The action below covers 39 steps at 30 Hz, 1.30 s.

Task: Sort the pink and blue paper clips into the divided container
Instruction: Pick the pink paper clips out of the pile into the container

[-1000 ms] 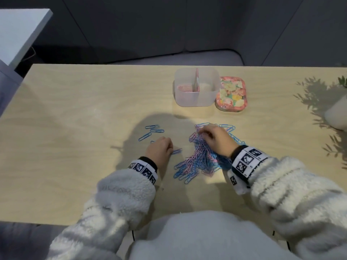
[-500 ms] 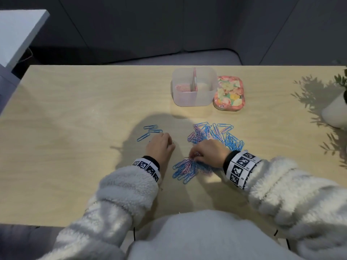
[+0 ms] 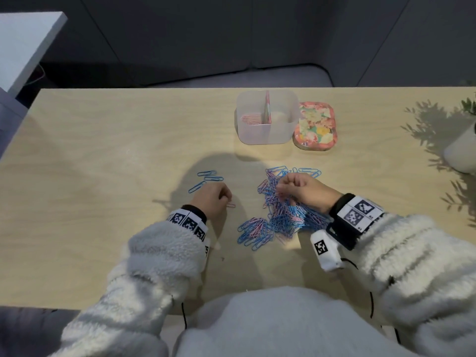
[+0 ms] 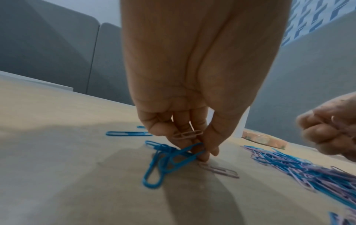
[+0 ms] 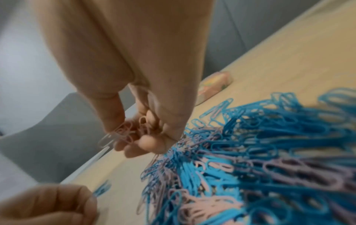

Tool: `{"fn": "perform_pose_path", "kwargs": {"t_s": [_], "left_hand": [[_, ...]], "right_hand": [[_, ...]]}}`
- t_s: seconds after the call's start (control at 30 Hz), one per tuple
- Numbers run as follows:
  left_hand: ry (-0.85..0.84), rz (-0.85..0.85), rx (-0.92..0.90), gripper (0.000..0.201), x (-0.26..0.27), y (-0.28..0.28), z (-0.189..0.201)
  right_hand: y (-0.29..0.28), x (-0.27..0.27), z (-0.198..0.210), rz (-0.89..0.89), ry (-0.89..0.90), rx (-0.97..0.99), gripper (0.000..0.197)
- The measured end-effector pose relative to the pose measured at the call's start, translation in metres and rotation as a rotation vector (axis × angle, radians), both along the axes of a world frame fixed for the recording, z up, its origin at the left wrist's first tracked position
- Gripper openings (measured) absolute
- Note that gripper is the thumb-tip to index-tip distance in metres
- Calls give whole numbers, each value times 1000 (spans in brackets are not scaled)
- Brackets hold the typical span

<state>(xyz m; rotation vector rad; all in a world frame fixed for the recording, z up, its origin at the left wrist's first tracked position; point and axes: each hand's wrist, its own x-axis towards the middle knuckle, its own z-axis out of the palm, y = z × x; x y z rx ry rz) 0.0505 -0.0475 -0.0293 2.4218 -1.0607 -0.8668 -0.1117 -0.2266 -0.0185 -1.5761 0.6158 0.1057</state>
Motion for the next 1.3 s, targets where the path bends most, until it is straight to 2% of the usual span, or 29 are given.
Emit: {"fn": "perform_pose_path", "kwargs": {"t_s": [0.1, 0.23, 0.3, 0.4, 0.43, 0.5, 0.63, 0.8, 0.9, 0.97, 1.03, 1.1, 1.2, 1.3], "left_hand": [[3, -4, -19, 20, 2, 2, 1], [-127, -57, -30, 12, -1, 5, -3], [-288, -188, 32, 18, -3, 5, -6], [-401, -299, 94, 23, -5, 4, -9], [-397, -299, 94, 23, -5, 4, -9], [-364, -286, 99, 23, -5, 4, -9], [-252, -186, -26, 14, -6, 1, -6], [-207, -99, -194, 11, -6, 2, -7], [-182, -13, -298, 11, -7, -1, -1], [-68, 50, -309, 7, -8, -3, 3], [87, 108, -315, 3, -11, -3, 6], [196, 155, -300, 8, -15, -3, 8], [288, 187, -184, 25, -20, -3, 8], [403, 189, -122, 25, -27, -1, 7]], "right_hand": [[3, 3, 4, -166, 4, 243, 20], [12, 10, 6, -251, 146, 382, 28], [20, 11, 6, -165, 169, 208, 35], [34, 11, 1, 137, 81, -370, 35], [39, 13, -2, 224, 72, -470, 30], [46, 14, -7, 338, 122, -582, 18], [52, 18, -15, 448, 229, -750, 14], [41, 16, -11, 472, 208, -668, 15], [28, 20, 4, 351, 150, -440, 14], [13, 28, 23, 207, 129, -272, 19], [-4, 42, 42, 139, 105, -190, 25], [-22, 63, 56, 59, 62, -212, 30], [-44, 99, 67, -114, 20, -301, 34], [-59, 131, 69, -194, 25, -351, 33]]}}
